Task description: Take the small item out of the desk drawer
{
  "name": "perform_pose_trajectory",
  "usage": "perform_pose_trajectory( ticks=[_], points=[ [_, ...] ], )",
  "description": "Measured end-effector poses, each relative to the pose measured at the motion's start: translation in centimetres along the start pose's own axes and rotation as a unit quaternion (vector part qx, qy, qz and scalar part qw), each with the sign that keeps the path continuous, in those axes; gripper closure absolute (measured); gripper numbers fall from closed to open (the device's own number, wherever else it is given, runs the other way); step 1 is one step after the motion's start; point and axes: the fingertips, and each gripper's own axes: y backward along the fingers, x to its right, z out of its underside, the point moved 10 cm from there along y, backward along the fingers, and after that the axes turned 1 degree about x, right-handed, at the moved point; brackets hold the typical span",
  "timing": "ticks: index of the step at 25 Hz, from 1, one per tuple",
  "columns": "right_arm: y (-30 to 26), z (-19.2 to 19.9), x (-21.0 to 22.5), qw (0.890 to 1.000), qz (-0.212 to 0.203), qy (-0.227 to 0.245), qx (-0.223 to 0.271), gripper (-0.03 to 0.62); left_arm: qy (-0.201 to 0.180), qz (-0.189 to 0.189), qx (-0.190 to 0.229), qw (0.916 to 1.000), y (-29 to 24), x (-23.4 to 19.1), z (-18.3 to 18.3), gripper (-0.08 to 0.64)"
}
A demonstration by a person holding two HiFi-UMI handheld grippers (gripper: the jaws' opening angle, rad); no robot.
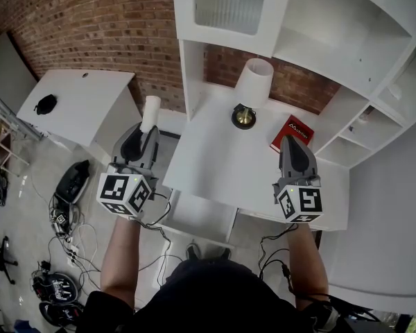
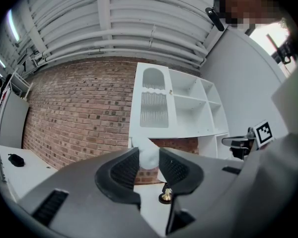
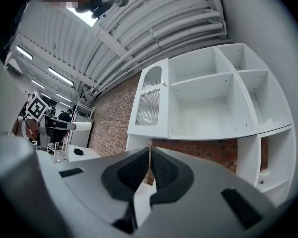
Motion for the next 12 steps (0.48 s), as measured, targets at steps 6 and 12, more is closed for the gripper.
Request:
perform_pose_trajectory(
  ticks=[6, 12],
  points=[
    [-0.12, -0.07, -0.09, 1.0, -0.002, 0.0, -0.002, 0.583, 0.002, 0.0, -0.001, 1.0, 0.15, -0.21, -0.01, 0.439],
    [-0.3, 0.08, -0.19, 1.0, 0.0, 0.003, -0.002, 0.583, 0.006, -0.002, -0.002, 1.0, 0.26, -0.46, 0.44, 0.439]
  ],
)
